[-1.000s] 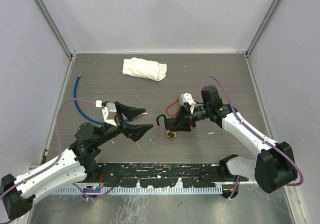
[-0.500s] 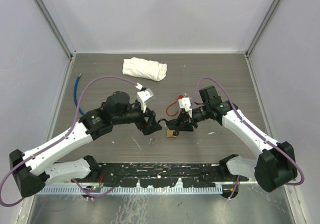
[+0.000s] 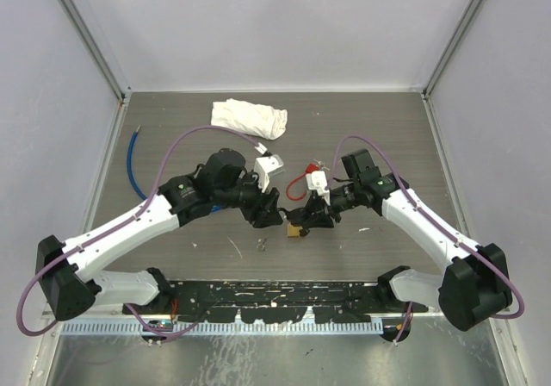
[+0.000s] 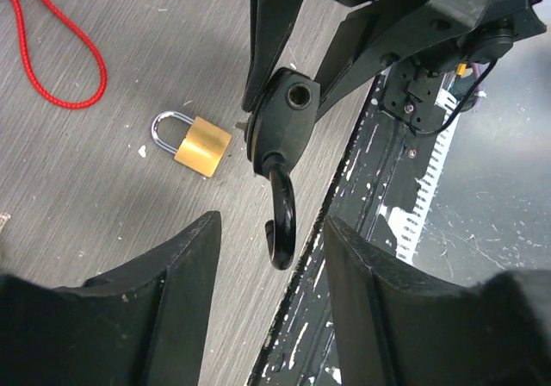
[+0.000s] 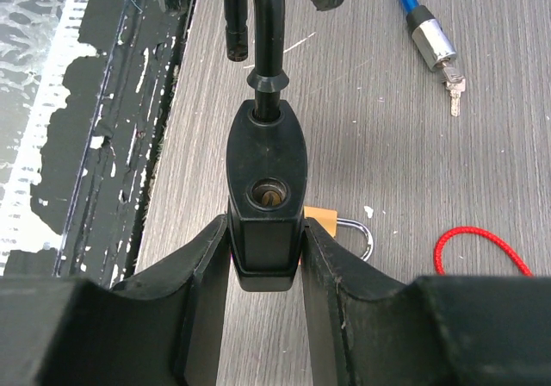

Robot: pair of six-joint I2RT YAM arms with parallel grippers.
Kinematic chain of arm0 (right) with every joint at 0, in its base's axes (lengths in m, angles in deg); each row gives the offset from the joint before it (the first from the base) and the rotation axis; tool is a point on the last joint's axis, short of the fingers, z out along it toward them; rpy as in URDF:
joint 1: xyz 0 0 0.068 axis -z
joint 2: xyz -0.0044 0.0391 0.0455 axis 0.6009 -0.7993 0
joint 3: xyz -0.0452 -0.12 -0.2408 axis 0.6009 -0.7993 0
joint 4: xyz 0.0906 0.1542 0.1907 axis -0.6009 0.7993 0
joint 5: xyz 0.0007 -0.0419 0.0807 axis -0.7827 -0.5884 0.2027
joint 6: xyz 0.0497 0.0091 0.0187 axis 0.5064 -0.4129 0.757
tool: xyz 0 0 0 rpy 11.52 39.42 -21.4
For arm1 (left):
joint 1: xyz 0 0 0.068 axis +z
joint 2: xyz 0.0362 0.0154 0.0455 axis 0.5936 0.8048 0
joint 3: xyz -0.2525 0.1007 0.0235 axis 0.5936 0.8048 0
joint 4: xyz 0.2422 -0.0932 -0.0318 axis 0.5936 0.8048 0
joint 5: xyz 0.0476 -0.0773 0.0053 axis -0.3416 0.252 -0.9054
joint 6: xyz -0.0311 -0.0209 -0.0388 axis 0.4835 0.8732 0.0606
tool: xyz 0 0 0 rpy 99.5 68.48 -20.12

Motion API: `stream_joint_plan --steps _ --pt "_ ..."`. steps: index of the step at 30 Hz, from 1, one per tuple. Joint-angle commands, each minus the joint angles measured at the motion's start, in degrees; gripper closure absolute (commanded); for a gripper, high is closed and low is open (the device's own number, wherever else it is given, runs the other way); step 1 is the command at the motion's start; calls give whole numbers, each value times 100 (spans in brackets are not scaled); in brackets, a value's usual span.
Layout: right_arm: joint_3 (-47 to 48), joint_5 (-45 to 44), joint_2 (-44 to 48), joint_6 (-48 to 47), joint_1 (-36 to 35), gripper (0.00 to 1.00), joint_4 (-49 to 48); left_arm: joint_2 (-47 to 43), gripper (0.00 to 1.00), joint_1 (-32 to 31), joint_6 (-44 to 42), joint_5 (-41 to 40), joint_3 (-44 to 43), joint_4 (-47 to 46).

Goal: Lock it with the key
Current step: Lock the lock.

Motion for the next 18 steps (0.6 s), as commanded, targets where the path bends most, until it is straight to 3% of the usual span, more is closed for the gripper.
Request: stream_joint_plan --steps 1,7,18 --pt "354 341 67 -113 -55 99 -134 60 49 2 -53 290 -300 -201" --pt "350 345 72 -119 -71 99 -138 205 59 6 -44 450 -352 -189" --pt "345 294 61 -210 -116 99 -68 269 66 66 -55 512 -432 -157"
